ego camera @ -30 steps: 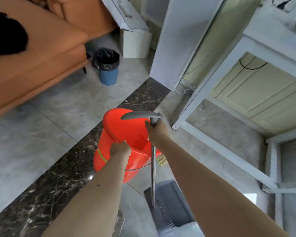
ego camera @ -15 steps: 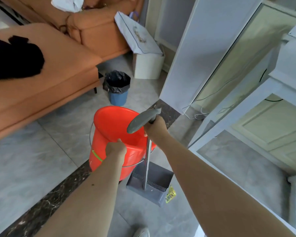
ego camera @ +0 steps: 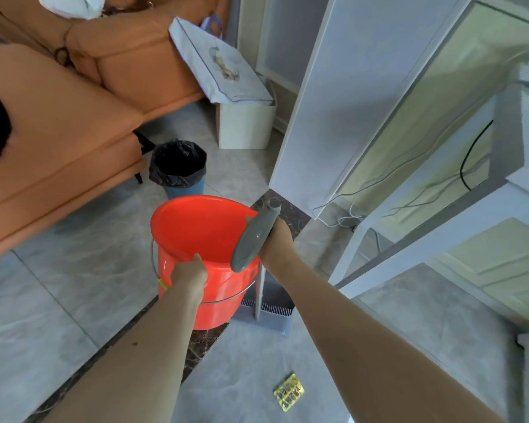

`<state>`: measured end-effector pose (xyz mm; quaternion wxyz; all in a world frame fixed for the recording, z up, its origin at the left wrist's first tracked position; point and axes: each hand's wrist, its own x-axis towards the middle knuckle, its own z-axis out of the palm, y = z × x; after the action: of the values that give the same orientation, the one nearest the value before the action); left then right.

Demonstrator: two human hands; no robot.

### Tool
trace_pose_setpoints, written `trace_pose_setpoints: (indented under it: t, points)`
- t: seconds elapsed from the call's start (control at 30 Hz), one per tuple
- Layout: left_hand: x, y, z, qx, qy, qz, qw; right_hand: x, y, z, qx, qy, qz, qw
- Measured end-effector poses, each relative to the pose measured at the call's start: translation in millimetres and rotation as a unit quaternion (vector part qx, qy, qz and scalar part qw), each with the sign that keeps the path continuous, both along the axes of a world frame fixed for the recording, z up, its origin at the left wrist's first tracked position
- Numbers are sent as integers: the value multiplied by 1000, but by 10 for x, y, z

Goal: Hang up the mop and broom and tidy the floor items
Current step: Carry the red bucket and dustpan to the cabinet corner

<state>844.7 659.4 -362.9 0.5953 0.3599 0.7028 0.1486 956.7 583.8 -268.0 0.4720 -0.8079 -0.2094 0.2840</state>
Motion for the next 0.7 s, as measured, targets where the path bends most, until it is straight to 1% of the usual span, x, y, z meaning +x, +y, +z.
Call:
trace_pose_setpoints:
  t: [0.03,0.07,0.13,0.17,0.2,0.23,0.3,0.37,0.43,0.53,0.57,0.6,0.67,0.7]
  points:
    - [85,86,-12,3,9,-7,1000,77,17,27,-43,-37,5,998]
    - [159,148,-14,1,10,-15,1000,136,109,-5,-19,28,-4,999]
    - [303,322,-80,-14,6,-27,1000,279,260,-8,6,100,-29,994]
    - [402,445,-81,-16,10,-39,999,344,340,-7,3,91,-18,996]
    - [463,524,-64,-15,8,-46,999,394,378,-16,-4,61,-4,998]
    - [533,617,-80,-17,3,-50,999,456,440,-23,-28,37,16,999]
    - [754,861,-126,-41,-2,-69,997,679,622,-43,-48,20,32,998]
    - [923,1028,-143,-56,-10,-88,994,872,708,-64,-37,45,12,998]
    - [1100,1236,-200,-65,-27,-123,990,1119,854,-65,-17,102,-30,994]
    - [1323,1469,-278,-56,-24,-164,985,1442,953,-9,-9,215,-114,970]
    - [1402,1528,-296,-54,-26,-172,983,1547,960,-19,-12,225,-130,966]
    - [1503,1577,-300,-55,-26,-183,981,1635,968,-24,2,247,-166,955]
    - [1717,1657,-310,-56,-23,-197,978,1802,987,-60,70,308,-267,911]
    - [1811,1677,-311,-58,-20,-201,978,1879,999,-83,110,328,-301,889]
